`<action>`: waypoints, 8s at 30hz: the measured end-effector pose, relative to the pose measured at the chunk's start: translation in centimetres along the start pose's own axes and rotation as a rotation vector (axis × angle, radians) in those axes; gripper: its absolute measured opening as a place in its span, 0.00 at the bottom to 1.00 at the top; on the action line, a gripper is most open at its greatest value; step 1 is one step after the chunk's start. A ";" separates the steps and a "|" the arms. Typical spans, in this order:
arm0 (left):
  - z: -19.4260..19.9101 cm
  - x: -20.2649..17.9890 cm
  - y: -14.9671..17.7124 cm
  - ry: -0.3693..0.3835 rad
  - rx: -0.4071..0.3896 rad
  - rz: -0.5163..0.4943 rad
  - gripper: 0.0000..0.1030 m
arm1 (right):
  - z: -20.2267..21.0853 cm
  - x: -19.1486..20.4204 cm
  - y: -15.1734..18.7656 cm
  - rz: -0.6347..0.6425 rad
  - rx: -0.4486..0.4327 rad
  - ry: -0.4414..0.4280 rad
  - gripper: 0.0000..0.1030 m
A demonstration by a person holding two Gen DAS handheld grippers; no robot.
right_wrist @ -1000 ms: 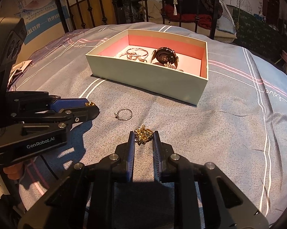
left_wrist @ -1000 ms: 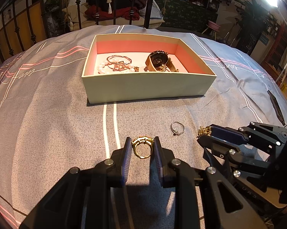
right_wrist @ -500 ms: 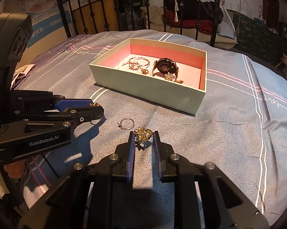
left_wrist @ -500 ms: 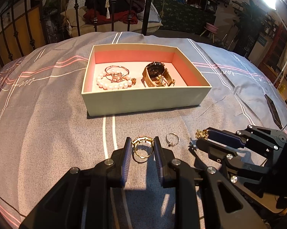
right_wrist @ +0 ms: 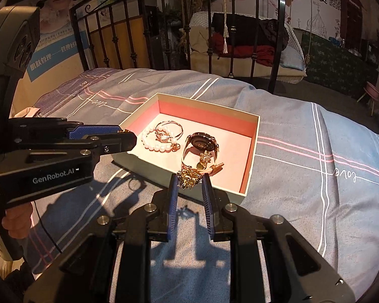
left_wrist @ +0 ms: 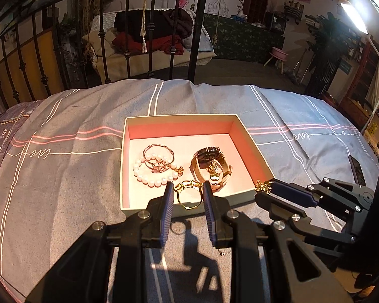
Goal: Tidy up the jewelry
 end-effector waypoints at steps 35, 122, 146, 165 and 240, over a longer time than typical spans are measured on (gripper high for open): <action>-8.3 1.1 -3.6 -0.034 0.092 0.031 0.22 | -6.7 -2.4 -2.3 -0.029 0.060 0.006 0.20; -3.4 -1.3 8.2 -0.038 0.111 -0.059 0.24 | -2.0 2.9 6.8 0.045 0.172 -0.038 0.44; -1.4 -0.5 7.6 -0.021 0.088 -0.020 0.04 | -1.6 3.2 6.0 0.048 0.143 -0.045 0.12; 0.0 -0.2 2.0 -0.002 0.016 0.020 0.04 | -2.1 2.3 0.1 0.053 0.057 -0.018 0.12; 8.4 1.7 6.0 -0.162 -0.462 0.013 0.87 | 7.4 4.5 3.2 0.061 -0.414 0.173 0.94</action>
Point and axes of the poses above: each gripper's, at about its wrist camera, not at the fingertips, and z roughly against the way its jaws point, x to its left, y to its underside, the point moved 4 cm from there along -z, roughly the way its jaws point, and after that the axes turned 6 degrees about z, right-handed, at the moved point
